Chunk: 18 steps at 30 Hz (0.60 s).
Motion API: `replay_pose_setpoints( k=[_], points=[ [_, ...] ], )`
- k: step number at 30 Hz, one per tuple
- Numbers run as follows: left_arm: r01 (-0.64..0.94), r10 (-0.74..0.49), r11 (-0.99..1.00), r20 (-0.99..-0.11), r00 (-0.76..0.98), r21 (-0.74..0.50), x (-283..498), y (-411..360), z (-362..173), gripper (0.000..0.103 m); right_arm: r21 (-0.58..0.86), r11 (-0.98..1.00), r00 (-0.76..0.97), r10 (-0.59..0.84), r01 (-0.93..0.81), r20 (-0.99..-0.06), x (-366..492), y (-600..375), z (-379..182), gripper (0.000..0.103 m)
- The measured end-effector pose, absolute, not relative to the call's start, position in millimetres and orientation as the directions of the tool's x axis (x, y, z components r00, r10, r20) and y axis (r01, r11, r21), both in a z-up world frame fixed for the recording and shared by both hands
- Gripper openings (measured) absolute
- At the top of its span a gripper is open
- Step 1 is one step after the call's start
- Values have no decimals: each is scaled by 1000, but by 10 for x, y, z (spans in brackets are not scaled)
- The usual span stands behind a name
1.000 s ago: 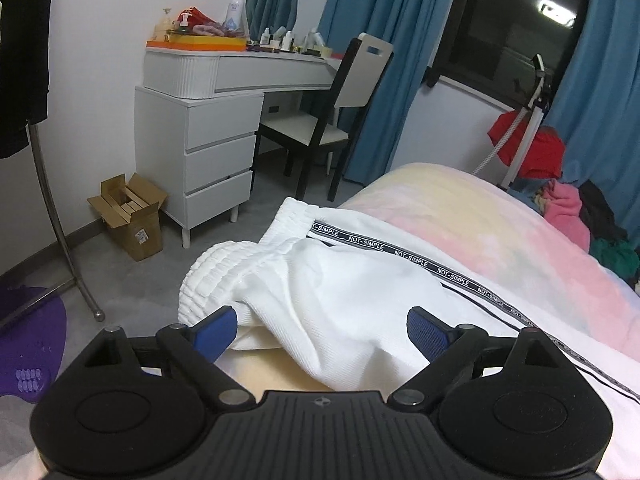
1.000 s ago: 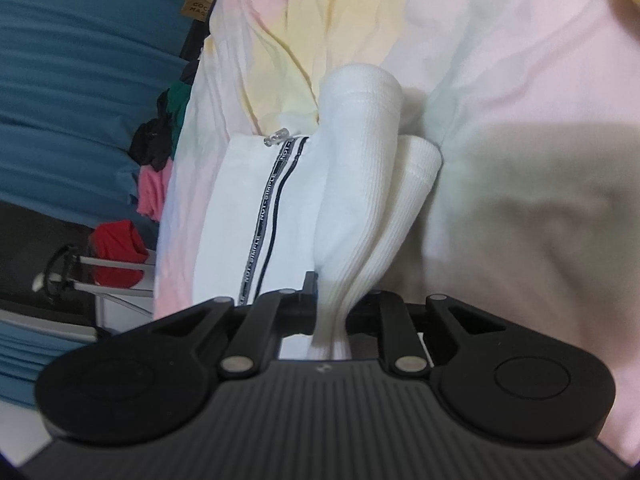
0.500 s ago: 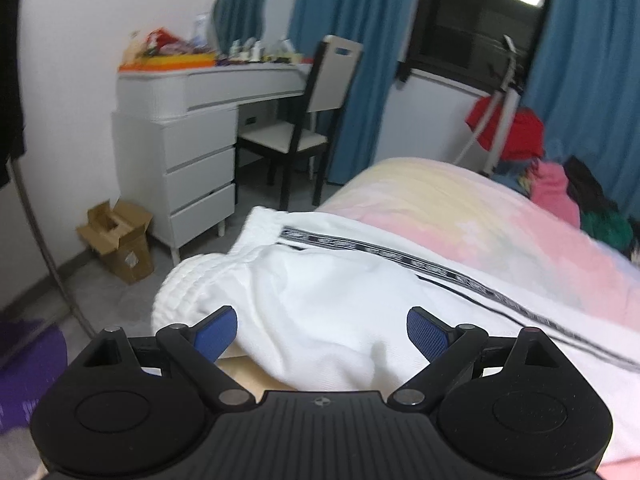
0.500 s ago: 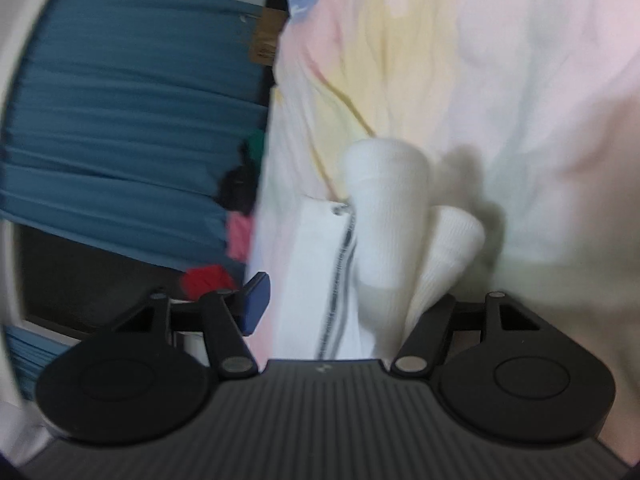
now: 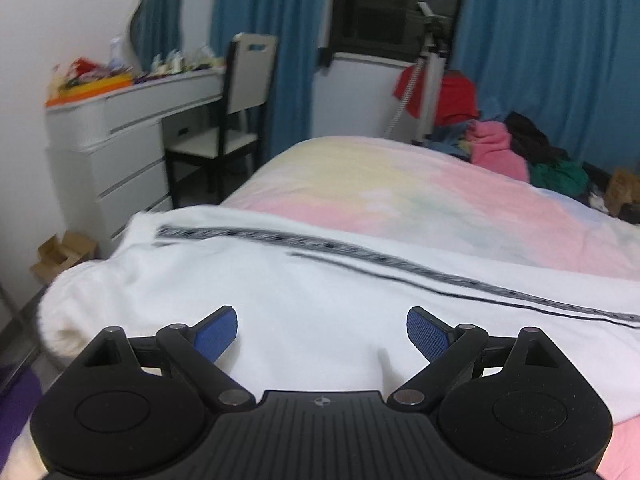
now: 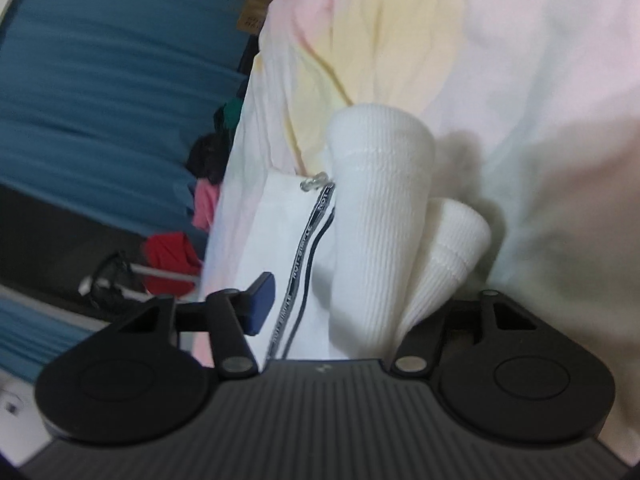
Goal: Fold clothes
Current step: 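Lift the held pants cuffs upward with the right gripper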
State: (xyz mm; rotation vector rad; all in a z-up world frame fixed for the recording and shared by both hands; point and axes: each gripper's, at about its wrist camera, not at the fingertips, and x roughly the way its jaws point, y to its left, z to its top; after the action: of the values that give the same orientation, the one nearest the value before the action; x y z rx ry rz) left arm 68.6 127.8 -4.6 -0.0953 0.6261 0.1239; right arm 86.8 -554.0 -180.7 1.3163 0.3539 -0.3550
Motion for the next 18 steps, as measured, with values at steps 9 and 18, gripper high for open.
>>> replay_pose_setpoints(
  k=[9,18],
  points=[
    [-25,10,1000,-599,800,-16,1083,597,-422,93,859,222,887,-120,462,-446,801,-5602,-1718,10],
    [49,58,990,-686,726,135,1331,321,-930,94,768,386,858,-185,511,-479,889,-5496,-1566,10]
  ],
)
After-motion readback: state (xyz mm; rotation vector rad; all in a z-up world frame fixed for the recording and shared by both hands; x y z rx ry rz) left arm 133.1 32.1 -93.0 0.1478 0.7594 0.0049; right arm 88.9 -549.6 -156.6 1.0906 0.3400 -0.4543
